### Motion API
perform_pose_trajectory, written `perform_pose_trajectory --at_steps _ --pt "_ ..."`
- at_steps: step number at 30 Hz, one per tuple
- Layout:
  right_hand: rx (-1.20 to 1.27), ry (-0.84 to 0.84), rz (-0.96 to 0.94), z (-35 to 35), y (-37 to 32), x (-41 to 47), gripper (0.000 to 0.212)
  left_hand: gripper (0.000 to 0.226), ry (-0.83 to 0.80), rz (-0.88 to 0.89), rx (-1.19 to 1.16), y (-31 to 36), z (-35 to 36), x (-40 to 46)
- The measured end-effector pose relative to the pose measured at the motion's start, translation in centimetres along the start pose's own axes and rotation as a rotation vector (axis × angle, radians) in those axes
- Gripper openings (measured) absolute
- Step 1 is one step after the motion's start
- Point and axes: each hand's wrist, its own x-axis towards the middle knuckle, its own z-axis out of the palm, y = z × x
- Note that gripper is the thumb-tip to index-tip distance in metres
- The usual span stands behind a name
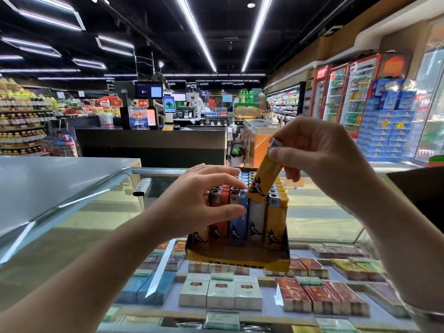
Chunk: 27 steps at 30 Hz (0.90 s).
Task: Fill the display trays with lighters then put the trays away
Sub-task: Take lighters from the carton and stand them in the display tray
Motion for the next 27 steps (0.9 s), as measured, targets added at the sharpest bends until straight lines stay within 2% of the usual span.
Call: perform_pose_trajectory --at_steps 5,8,14,22,27 --pt "0.042 -0.113 0.048 -1.1 0.0 0.0 0.014 0.046 -0.044 -0.034 -0.027 -0.3 0.1 0.0" --pt "0.030 -0.240 0.067 -1.2 0.0 0.0 0.017 0.043 -0.042 -0.029 -0.034 -0.3 0.1 0.0" --pt "-0.284 -0.470 0.145 -0.3 0.4 -0.3 0.019 0.043 -0.027 0.003 -0.037 -0.4 0.2 0.1" --pt "-0.247 -0.581 0.219 -1.0 0.1 -0.3 0.017 0.031 -0.027 0.007 -0.049 -0.6 0.1 0.0" --pt "-0.338 -0.612 0.204 -0.4 0.2 -0.4 0.017 0.033 -0.022 0.014 -0.038 -0.7 0.1 0.1"
